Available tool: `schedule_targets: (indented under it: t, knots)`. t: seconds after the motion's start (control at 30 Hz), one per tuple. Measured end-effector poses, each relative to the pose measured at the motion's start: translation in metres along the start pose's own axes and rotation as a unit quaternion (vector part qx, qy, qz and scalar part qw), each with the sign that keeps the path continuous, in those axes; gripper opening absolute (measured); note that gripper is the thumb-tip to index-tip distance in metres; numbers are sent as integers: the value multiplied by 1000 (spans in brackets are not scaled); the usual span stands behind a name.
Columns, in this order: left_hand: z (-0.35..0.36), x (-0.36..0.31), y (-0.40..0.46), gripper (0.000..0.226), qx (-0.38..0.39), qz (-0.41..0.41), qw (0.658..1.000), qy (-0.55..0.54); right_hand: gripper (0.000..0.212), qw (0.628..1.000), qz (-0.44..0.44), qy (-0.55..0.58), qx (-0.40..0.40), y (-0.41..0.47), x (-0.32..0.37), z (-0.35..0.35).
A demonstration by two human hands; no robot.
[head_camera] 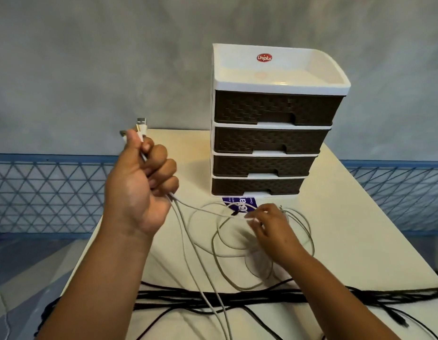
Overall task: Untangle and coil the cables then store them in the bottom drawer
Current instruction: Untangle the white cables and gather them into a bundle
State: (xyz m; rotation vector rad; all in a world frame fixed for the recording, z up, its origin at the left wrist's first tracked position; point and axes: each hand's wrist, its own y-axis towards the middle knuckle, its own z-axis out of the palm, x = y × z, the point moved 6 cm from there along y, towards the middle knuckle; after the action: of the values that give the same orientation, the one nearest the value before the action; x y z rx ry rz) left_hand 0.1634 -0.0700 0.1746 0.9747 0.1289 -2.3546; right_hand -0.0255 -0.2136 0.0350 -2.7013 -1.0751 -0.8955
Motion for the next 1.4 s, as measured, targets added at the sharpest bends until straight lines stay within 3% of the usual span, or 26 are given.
schedule_targets:
  t: [0.13,0.27,0.4,0.5,0.63,0.77,0.83,1.0,1.1,1.2,1.27,1.3,1.4]
  knots:
    - [-6,-4,0,41,-20,-9,1000,16,24,987,30,132,-84,13,19,-51]
    - [-7,16,-1,30,-60,-69,994,64,23,953,-74,251,-154,12,70,-111]
    - [1,46,-3,23,-57,-152,978,131,25,935,-215,224,-171,-4,128,-153]
    - [10,60,-3,37,-47,-182,971,146,28,918,-288,214,-171,-15,156,-167]
    - [16,66,1,58,-57,-201,971,113,30,909,-331,208,-146,-25,171,-170]
    - [14,68,3,57,-69,-221,970,74,30,901,-352,180,-178,-32,169,-178]
    - [15,69,3,59,-65,-228,971,37,29,907,-359,167,-146,-33,167,-177]
    - [19,65,4,43,-50,-232,971,-29,25,938,-268,207,69,-26,142,-145]
    - [19,63,1,32,-52,-227,972,-28,34,930,-229,223,181,-23,118,-122]
    - [17,61,-3,33,-49,-218,975,-5,41,873,-209,391,204,-20,104,-111]
    - [16,57,-4,32,-38,-214,976,9,38,803,-119,563,158,-8,84,-101]
    - [18,54,-5,33,-26,-212,977,21,33,799,-68,583,129,-1,73,-91]
    - [27,46,-9,35,30,-214,974,66,16,923,35,371,99,14,53,-47]
